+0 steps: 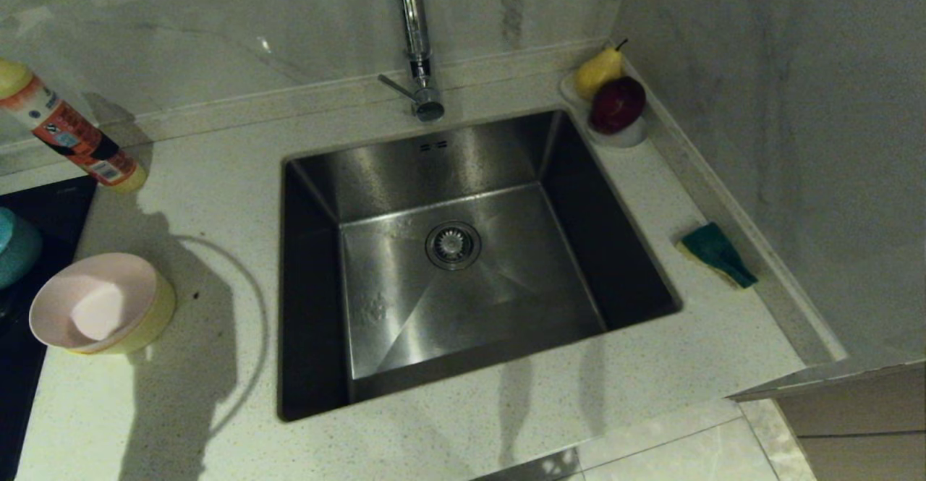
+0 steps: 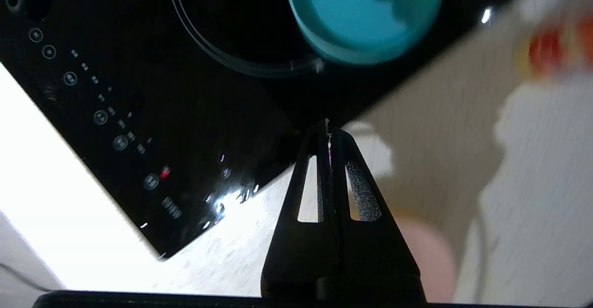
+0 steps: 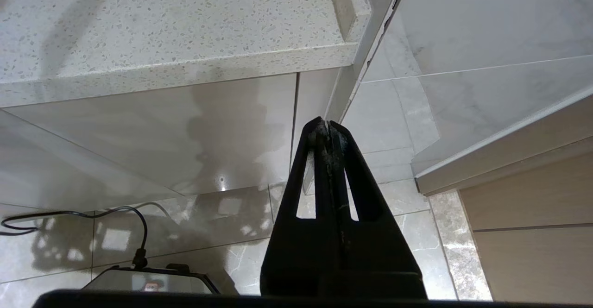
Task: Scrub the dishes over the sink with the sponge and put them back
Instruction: Place the bowl on the bowl
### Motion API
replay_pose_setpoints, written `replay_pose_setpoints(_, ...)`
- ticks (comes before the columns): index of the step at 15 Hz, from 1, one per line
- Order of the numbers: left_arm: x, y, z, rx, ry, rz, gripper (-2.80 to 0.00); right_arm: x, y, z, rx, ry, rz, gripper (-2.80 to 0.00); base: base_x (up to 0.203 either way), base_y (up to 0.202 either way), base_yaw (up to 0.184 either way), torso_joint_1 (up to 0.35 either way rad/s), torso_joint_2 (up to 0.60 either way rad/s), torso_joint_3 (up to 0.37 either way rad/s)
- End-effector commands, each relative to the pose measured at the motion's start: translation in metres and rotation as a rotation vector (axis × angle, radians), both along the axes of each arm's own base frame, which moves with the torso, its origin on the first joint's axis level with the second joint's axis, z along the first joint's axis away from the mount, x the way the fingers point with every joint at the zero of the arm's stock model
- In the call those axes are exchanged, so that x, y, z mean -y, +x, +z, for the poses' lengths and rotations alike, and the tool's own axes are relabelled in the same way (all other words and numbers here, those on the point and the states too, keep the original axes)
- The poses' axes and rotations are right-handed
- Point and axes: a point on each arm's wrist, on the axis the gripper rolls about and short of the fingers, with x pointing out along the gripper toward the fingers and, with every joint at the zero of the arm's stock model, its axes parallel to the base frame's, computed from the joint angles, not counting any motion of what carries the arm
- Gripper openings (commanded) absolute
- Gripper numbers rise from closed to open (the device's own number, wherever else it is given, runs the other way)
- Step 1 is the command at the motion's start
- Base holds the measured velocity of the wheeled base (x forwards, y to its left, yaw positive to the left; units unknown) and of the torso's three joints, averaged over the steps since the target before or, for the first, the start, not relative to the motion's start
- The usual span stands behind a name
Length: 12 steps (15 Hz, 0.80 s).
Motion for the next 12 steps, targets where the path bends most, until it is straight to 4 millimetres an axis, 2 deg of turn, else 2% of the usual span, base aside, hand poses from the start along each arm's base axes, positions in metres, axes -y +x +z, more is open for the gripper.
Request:
replay_pose_setpoints(1, -0.020, 0.009, -0.005, 0.023, -0.056, 0.048, -2.80, 0.000, 0.000, 0.000, -0.001, 0.000, 0.000, -2.80, 0.000, 0.000, 0.000, 0.000, 0.00, 0.000)
replay_pose_setpoints(5, -0.033, 0.022, -0.012, 0.059, -0.143, 0.069, -2.80, 0.000, 0.000, 0.000, -0.001, 0.000, 0.000, -2.80, 0.000, 0.000, 0.000, 0.000, 0.00, 0.000)
replay_pose_setpoints(6, -0.038, 0.027, -0.017, 0.054, -0.161, 0.078, 0.00, 0.000, 0.000, 0.000, -0.001, 0.000, 0.000, -2.80, 0.000, 0.000, 0.000, 0.000, 0.00, 0.000)
replay_pose_setpoints(10, -0.059, 0.031, -0.018, 0.127, -0.246, 0.114, 0.00, 0.000, 0.000, 0.000, -0.001, 0.000, 0.000, -2.80, 0.000, 0.000, 0.000, 0.000, 0.00, 0.000)
replay_pose_setpoints(12, -0.066, 0.033, -0.025, 0.126, -0.290, 0.116, 0.00, 0.000, 0.000, 0.000, -0.001, 0.000, 0.001, -2.80, 0.000, 0.000, 0.000, 0.000, 0.00, 0.000)
